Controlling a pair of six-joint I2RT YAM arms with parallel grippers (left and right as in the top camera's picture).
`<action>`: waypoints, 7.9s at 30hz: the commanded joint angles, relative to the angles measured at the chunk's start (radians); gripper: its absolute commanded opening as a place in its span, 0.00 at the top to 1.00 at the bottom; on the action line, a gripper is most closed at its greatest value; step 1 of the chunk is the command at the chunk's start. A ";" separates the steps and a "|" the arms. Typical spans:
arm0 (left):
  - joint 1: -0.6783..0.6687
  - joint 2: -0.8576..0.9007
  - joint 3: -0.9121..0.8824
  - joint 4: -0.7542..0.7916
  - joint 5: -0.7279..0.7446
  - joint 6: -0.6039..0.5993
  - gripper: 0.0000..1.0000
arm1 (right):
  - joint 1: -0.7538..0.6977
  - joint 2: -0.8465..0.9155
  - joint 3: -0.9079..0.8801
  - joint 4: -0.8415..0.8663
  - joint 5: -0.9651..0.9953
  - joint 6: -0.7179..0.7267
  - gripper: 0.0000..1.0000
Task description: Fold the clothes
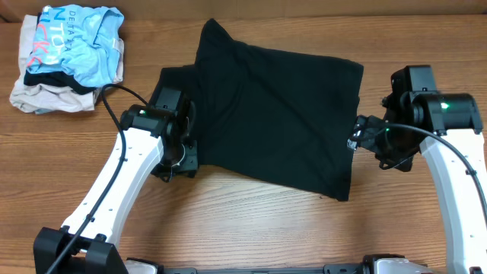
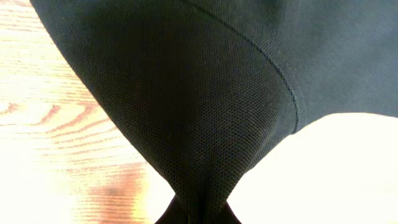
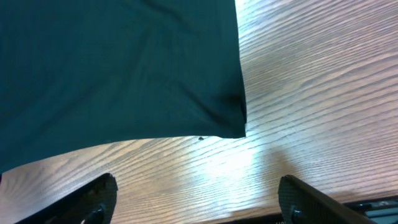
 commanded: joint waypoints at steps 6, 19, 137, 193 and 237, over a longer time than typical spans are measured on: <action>-0.006 -0.013 0.019 0.018 0.038 0.027 0.96 | 0.064 -0.015 -0.238 0.137 -0.046 0.079 0.26; -0.006 -0.013 0.019 0.035 0.037 0.027 0.96 | 0.069 -0.015 -0.681 0.515 0.018 0.373 0.44; 0.067 0.476 0.295 0.373 -0.026 0.459 0.00 | 0.100 0.214 -0.379 0.754 0.034 -0.038 0.11; 0.030 0.583 0.821 -0.315 -0.067 0.203 0.00 | -0.158 0.190 0.022 0.182 0.033 -0.119 0.21; 0.080 1.264 1.392 0.525 0.181 0.329 0.15 | -0.075 0.193 0.147 0.333 0.010 -0.177 0.20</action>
